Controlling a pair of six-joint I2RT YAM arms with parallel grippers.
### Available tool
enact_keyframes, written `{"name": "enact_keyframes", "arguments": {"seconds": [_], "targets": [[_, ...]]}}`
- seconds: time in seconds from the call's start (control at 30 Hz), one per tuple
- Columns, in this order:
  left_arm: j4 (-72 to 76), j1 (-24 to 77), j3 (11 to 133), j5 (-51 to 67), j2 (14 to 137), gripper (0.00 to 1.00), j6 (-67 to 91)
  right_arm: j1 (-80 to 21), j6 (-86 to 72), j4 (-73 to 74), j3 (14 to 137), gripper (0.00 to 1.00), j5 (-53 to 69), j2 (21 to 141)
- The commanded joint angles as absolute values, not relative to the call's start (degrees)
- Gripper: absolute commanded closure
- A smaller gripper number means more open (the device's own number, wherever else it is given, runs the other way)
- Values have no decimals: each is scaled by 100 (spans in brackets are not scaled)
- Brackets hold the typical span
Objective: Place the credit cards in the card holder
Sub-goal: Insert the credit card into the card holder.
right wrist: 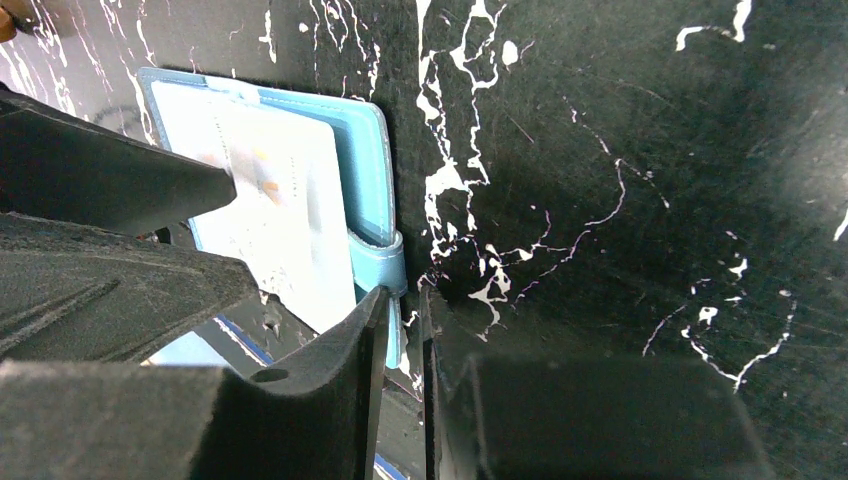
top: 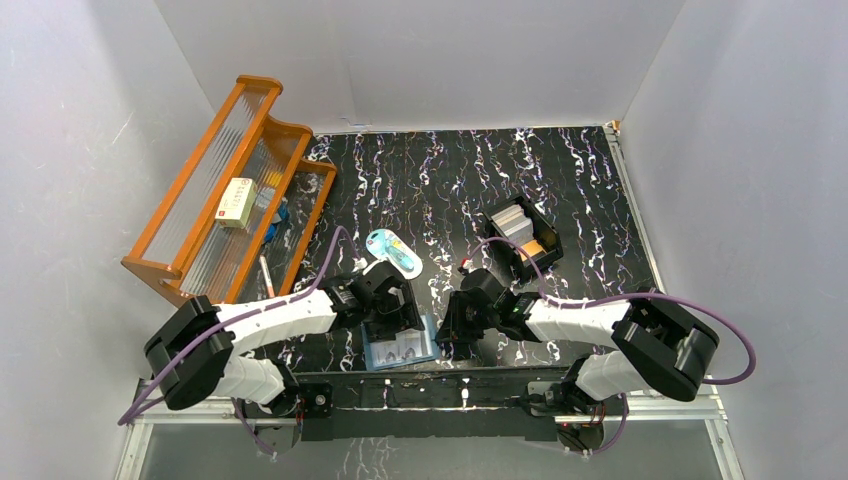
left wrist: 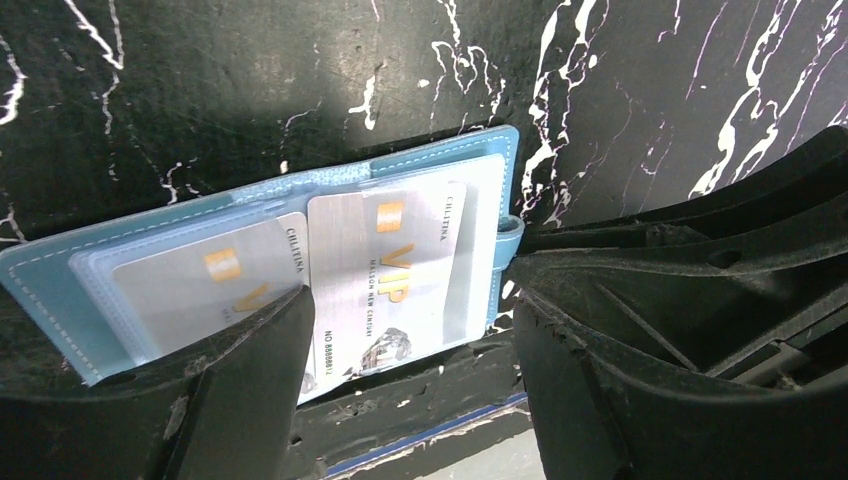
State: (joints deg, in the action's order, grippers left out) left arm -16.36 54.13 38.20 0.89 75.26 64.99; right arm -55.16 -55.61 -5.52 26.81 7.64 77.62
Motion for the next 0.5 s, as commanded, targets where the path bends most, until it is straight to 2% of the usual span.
{"name": "enact_keyframes", "arguments": {"seconds": [0.0,0.47], "targets": [[-1381,5456,3758,349,7702,28,6600,-5569,-5588,-606,2795,74,682,7813],[-701,5595,3801,474,7813,28,6702,-5632,-5643,-703,2769,74,668,7851]]}}
